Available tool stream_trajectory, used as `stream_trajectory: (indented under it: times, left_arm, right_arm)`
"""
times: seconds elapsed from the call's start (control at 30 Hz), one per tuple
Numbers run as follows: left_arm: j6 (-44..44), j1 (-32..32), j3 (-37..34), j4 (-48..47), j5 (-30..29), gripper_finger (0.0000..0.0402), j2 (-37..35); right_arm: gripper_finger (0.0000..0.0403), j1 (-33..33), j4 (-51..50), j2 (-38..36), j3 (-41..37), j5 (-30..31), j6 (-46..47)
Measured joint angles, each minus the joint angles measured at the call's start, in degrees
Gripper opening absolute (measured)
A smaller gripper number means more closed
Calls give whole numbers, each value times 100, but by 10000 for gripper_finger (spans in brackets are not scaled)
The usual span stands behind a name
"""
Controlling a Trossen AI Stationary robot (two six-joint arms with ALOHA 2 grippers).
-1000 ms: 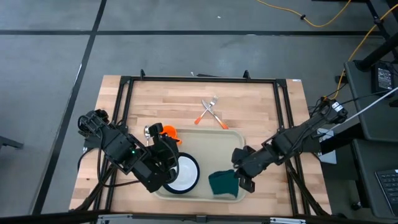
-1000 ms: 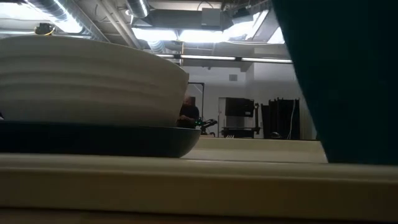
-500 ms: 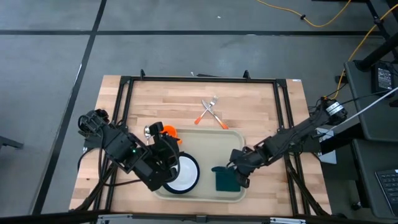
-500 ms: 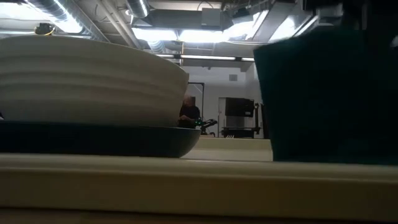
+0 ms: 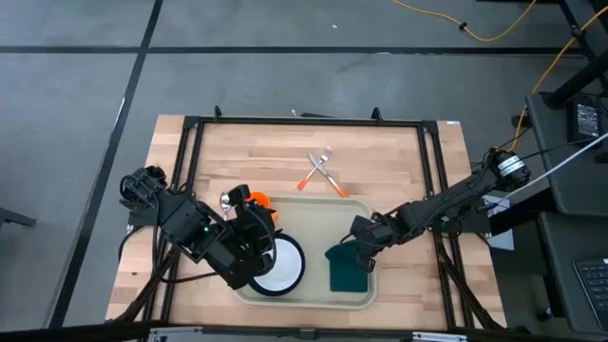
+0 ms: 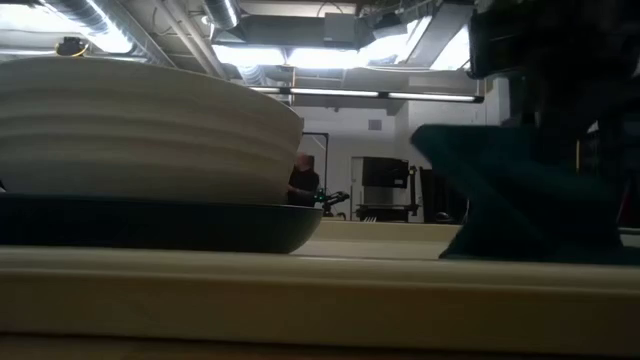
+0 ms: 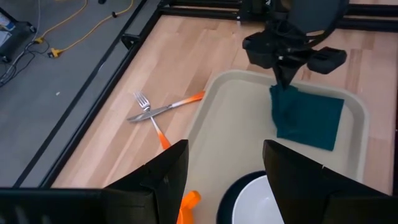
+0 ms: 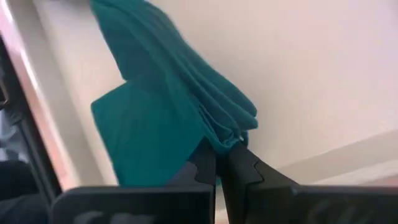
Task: Set up tray
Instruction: Put the green napkin on the brown tray
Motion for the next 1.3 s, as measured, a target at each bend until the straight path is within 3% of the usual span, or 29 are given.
stream_trajectory:
  times: [0.4,0.63,1.0,1.3]
  left_arm:
    - [-33,0,0,2,0,200,0]
    - [-33,0,0,2,0,200,0]
    - [-26,0,0,2,1,200,0]
    - [-29,-13,0,4,2,200,0]
  right_arm:
    - [8,-75,-45,0,0,618,471]
    - [8,-75,-618,0,0,1120,908]
    - [8,-75,-824,24,0,1409,1210]
    - [8,-73,-801,441,0,1275,1211]
